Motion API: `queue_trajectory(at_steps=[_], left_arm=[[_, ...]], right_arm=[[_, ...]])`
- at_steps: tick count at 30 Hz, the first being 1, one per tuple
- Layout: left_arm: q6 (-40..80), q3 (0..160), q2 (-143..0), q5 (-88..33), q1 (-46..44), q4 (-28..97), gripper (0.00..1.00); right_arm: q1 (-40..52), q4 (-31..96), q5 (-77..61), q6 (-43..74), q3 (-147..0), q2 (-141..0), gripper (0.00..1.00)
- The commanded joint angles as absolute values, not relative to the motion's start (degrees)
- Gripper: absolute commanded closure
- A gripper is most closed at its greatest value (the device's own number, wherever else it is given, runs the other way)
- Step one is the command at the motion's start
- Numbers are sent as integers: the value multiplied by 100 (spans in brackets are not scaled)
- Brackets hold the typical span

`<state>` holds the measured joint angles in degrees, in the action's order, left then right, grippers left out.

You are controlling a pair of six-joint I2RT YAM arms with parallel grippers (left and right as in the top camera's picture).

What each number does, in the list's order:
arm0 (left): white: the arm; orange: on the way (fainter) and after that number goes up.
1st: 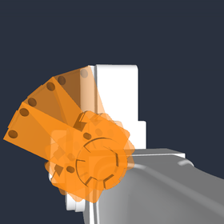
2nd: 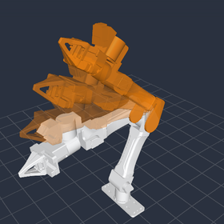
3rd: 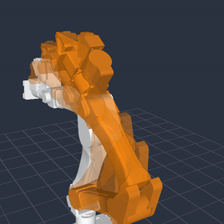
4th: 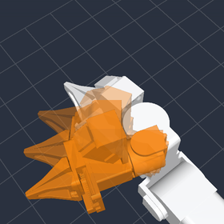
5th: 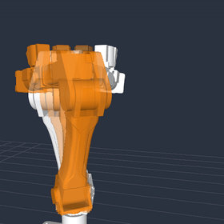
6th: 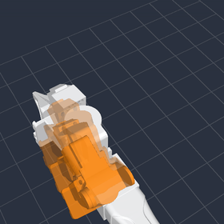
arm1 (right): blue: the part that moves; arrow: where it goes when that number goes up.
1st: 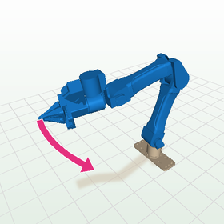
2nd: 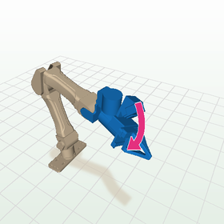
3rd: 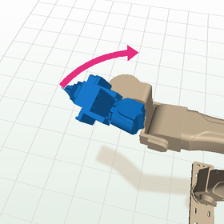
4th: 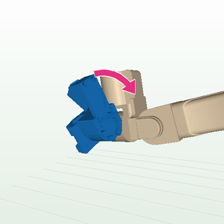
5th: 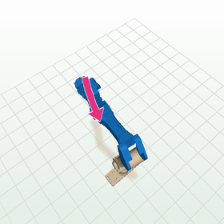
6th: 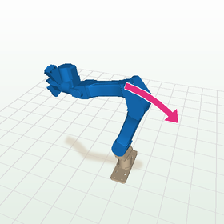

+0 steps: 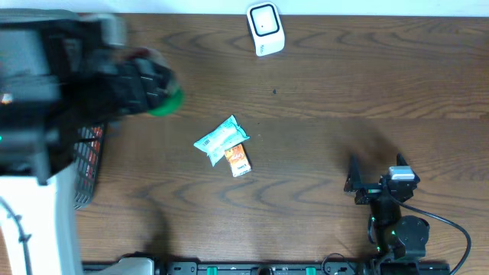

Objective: Scan the item barcode
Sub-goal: 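Lift the green-lidded jar out and carry it toward the scanner, then lower the jar onto the table right of the packages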

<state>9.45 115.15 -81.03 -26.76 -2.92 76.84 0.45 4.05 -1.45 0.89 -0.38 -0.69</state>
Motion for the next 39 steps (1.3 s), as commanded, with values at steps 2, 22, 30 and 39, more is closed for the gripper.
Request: queue_trajectory(at_steps=[2,22,30,39], left_arm=[[860,10934,-8733,-2786,-1562,7693,31],[1135,9981,-12639,-2091,-3719,6082,31],[1175,10095,-12724,-2093,-3763,5881,7],[1179,10235,-11876,-1946,-3776,5798,7]], right_arm=[[21,427,-113,104,-32,-43,1],[21,427,-113,104,-32,-45,1],[21,427,-113,104,-32,-45,1],[21,427,-113,104,-32,-45,1]])
